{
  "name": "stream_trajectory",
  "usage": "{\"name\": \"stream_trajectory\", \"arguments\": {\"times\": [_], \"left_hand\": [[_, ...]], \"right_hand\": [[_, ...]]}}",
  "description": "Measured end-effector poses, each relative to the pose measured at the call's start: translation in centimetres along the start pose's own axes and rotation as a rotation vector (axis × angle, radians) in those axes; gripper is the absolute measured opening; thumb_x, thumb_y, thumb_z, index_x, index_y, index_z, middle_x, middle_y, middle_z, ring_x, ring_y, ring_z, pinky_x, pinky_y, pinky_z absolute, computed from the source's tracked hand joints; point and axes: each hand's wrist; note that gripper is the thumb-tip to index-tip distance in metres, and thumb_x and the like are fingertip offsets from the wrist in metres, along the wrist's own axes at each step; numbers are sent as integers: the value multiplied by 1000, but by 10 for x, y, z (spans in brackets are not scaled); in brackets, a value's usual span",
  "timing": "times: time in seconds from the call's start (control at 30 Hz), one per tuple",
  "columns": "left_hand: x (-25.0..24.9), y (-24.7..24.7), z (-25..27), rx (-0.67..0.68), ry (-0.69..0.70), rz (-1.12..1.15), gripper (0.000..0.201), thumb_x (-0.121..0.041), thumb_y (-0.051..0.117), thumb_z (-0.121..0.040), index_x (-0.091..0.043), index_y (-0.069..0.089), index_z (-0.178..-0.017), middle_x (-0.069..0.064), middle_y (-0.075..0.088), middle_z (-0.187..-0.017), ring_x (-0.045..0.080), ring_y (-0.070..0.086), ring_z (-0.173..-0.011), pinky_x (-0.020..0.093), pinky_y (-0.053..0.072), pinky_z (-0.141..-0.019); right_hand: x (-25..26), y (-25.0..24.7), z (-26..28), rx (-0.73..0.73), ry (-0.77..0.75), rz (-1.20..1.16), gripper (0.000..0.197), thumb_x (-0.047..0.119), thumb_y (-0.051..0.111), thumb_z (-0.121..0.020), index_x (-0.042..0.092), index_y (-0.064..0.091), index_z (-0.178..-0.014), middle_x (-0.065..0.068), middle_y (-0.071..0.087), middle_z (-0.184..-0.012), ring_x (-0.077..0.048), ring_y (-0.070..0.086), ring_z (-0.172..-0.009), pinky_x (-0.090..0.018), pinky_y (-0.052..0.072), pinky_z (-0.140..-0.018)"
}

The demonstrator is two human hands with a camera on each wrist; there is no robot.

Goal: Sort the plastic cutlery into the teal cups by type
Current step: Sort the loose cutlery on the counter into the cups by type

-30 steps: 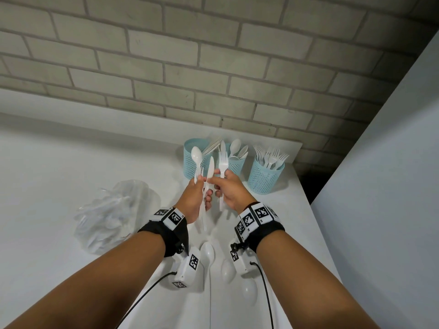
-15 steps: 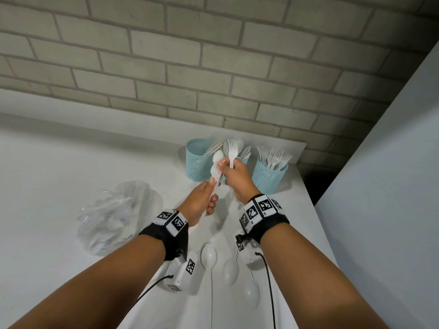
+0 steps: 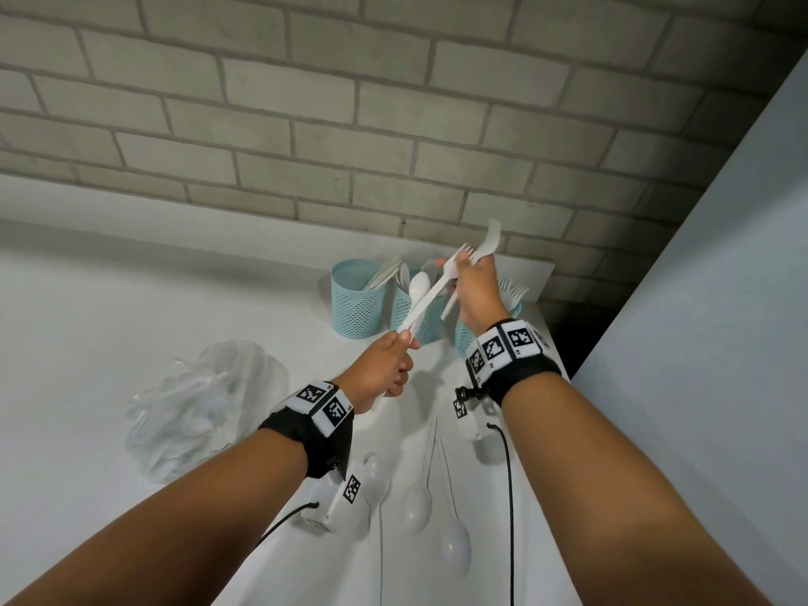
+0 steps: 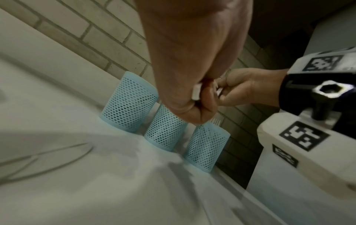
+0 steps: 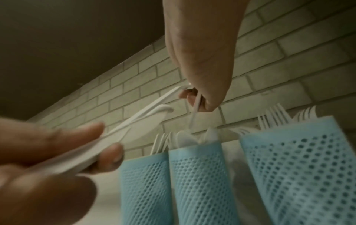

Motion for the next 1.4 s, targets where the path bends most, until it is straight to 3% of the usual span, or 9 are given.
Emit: {"name": "stream_trajectory", "arguments": {"times": [0.17, 0.43, 0.53, 0.7, 0.87, 1.03, 1.17, 1.27, 1.4], "left_hand": [[-12, 8, -7, -13, 37, 26, 26, -31, 27, -103, -13, 46, -103, -2, 31, -64, 8, 23, -51, 17, 22, -45], [-12, 11, -17, -12, 27, 77, 27, -31, 28, -103, -17, 51, -100, -2, 33, -63, 7, 26, -49, 16, 24, -43], [-8, 10, -20, -15, 17, 73, 28, -32, 29, -102, -17, 52, -101, -2, 33, -63, 7, 27, -49, 16, 25, -44], [-6, 4, -21, -12, -4, 84, 30, -34, 30, -102, -16, 54, -105, -3, 33, -64, 7, 28, -49, 15, 26, -44], [-6, -1, -19, 10, -10, 20, 26, -33, 43, -98, -12, 50, -111, -5, 29, -64, 6, 25, -49, 15, 23, -45], [-5, -5, -16, -13, -10, 59, 27, -28, 38, -101, -15, 52, -119, -4, 31, -64, 6, 26, -51, 14, 25, -45], [-4, -8, -15, -33, -7, 83, 34, -30, 32, -102, -13, 56, -120, -3, 34, -64, 6, 28, -50, 14, 27, -44], [-3, -10, -12, -38, 8, 53, 37, -32, 31, -102, -12, 56, -120, -2, 36, -63, 5, 28, -47, 15, 25, -44], [-4, -12, -6, -48, 20, 8, 37, -33, 29, -102, -14, 54, -121, 0, 43, -65, 7, 29, -50, 17, 25, -47]], "right_hand": [[26, -26, -26, -198, -53, -266, 27, 11, 34, -101, 5, 38, -127, -12, 61, -87, -14, 63, -62, -23, 55, -56], [14, -59, -58, -401, -316, -95, 28, -7, 28, -95, 15, 38, -109, 1, 45, -73, -9, 47, -62, -12, 45, -62], [-9, -60, -65, -382, -267, -43, 30, -8, 24, -93, 9, 42, -110, 1, 39, -70, -9, 42, -60, -11, 43, -58], [-38, -58, -62, -267, -92, 42, 34, -6, 42, -90, 14, 42, -117, -6, 55, -89, -18, 58, -77, -27, 52, -78], [-35, -60, -60, -304, -168, 118, 42, -5, 55, -84, 9, 44, -122, 4, 55, -86, -14, 56, -82, -22, 48, -79], [-25, -58, -48, -337, -409, 361, 36, -5, 57, -83, 1, 52, -117, -11, 56, -115, -16, 51, -103, -20, 40, -91], [-12, -40, -25, -233, -510, 299, 18, 0, 54, -87, 8, 58, -102, -3, 61, -98, -15, 57, -85, -11, 45, -74], [-12, -26, -8, -11, -423, 292, 13, 3, 53, -90, 15, 58, -91, -2, 62, -84, -15, 58, -63, -18, 50, -61], [-23, -8, 9, 106, -297, 257, 5, 15, 57, -91, 19, 58, -88, 2, 60, -84, -15, 58, -72, -25, 51, -72]]}}
Point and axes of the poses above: each hand's wrist, its own z-axis away from the middle knuckle, its own y-axis out of the palm, x = y × z
